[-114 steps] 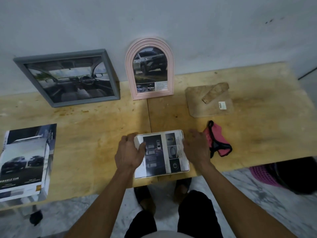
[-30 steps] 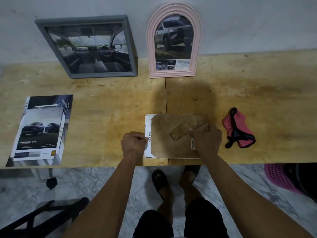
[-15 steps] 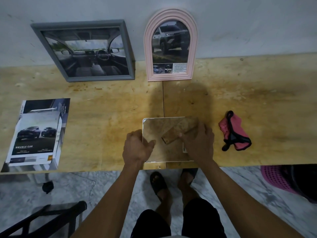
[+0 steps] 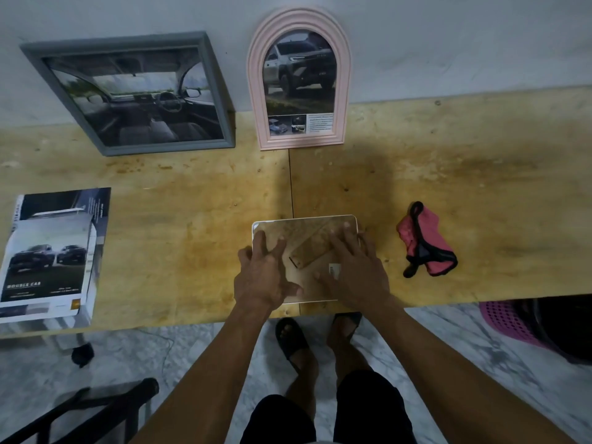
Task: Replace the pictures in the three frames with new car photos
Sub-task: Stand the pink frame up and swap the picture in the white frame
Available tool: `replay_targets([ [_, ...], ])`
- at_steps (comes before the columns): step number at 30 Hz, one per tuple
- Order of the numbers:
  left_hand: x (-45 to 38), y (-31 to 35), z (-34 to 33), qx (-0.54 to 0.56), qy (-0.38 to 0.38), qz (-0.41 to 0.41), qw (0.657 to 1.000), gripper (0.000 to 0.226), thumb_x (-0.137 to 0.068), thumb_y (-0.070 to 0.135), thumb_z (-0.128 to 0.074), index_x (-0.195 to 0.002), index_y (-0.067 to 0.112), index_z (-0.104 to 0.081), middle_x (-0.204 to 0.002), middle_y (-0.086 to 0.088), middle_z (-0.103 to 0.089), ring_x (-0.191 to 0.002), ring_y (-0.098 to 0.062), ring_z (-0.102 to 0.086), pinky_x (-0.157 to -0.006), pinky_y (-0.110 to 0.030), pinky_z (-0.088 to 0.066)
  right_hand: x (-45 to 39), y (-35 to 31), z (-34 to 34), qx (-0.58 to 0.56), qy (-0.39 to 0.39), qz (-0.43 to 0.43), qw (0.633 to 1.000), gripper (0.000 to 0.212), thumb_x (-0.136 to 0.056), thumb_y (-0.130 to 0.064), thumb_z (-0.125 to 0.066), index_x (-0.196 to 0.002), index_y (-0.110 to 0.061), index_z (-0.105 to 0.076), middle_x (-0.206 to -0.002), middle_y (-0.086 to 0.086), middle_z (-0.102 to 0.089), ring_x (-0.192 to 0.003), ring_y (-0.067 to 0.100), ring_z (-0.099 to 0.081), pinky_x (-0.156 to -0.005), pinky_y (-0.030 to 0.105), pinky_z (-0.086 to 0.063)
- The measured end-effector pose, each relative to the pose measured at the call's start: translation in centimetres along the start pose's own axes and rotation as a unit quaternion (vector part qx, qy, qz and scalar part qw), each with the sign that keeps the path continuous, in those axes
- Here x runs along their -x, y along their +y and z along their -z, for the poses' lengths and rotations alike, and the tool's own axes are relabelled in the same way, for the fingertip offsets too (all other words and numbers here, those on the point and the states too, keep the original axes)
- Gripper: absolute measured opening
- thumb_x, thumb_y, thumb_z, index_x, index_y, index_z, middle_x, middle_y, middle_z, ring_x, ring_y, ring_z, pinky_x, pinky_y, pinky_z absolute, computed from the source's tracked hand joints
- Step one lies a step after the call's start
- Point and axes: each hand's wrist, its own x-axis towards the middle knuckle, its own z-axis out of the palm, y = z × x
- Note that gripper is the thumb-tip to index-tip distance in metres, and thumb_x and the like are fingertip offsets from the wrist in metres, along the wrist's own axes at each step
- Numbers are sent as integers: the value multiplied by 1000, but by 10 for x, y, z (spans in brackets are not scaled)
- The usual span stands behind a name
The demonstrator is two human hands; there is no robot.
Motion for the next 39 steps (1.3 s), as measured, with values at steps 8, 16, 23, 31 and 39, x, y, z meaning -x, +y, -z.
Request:
replay_targets([
  [8,-2,-4,0,0,4,-11,1000,110,-60,55,-88,-151,41,-28,-155,5,-4,-129,-33,-24,-74,-44,-53,-3,32,13,0,-73,58,996,94,-81,-56,-68,-154,-42,-10,-162,-19,9,-147,30,-2,-113,50,-30],
  [16,-10,-27,3,-22,-18,-46,999,120,-55,35,-96,-153,43,-29,-160,3,-3,-128,-37,-29,-90,-45,-52,-1,35,9,-20,-63,83,994,85,-83,-52,-67,-153,-41,-20,-160,-21,7,-145,31,-5,-113,51,-31],
  [23,-5,-37,-8,105,29,-32,994,103,-48,30,-99,-141,17,-56,-153,-7,-28,-130,-34,-43,-102,-43,-48,-3,24,14,18,-79,68,994,84,-82,-54,-65,-151,-41,-19,-164,-12,7,-150,32,-2,-117,48,-24],
  [31,12,-25,-11,355,102,189,910,20,-83,34,-78,-78,20,-65,-78,2,-70,-84,-25,-69,-75,-32,-54,8,7,12,-24,-80,75,994,109,-75,-61,-71,-156,-27,-8,-163,3,12,-149,22,9,-121,46,-3],
  [39,9,-24,10,475,78,246,841,18,-81,31,-81,-71,19,-73,-81,-4,-76,-81,-27,-73,-80,-42,-61,4,25,16,-54,-123,66,989,140,-42,-83,-73,-152,-46,6,-162,-12,17,-150,28,11,-117,57,-21],
])
